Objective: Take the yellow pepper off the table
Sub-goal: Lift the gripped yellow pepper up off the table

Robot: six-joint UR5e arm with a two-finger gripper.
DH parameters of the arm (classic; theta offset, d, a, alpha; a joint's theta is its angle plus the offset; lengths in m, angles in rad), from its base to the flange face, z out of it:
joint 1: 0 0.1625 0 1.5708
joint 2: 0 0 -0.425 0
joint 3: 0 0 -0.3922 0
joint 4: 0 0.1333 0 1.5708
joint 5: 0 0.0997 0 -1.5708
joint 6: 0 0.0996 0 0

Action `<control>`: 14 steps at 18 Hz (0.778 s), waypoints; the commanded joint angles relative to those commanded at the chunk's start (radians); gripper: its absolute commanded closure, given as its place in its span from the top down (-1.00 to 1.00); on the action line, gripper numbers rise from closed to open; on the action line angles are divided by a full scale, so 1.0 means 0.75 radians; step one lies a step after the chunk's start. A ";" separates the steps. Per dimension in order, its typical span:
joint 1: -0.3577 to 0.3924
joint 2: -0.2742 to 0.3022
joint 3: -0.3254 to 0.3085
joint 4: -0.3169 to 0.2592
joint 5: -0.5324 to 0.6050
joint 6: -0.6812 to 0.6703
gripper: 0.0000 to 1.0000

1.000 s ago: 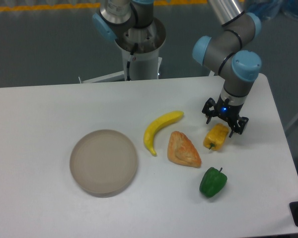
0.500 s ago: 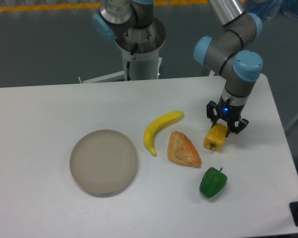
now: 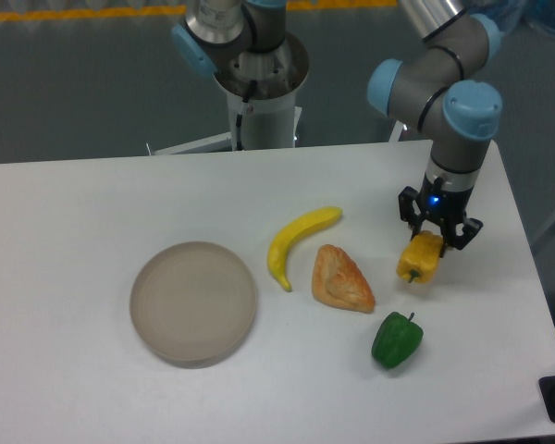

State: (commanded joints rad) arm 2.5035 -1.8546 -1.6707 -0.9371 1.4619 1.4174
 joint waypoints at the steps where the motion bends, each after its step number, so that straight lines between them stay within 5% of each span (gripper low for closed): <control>1: -0.004 0.004 0.020 -0.016 0.000 0.000 -0.42; 7: -0.047 0.014 0.100 -0.039 0.010 -0.051 -0.42; 11: -0.055 0.004 0.202 -0.172 0.045 -0.059 -0.42; 14: -0.065 -0.004 0.244 -0.193 0.047 -0.059 -0.42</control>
State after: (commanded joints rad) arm 2.4544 -1.8576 -1.4880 -1.0815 1.4972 1.3729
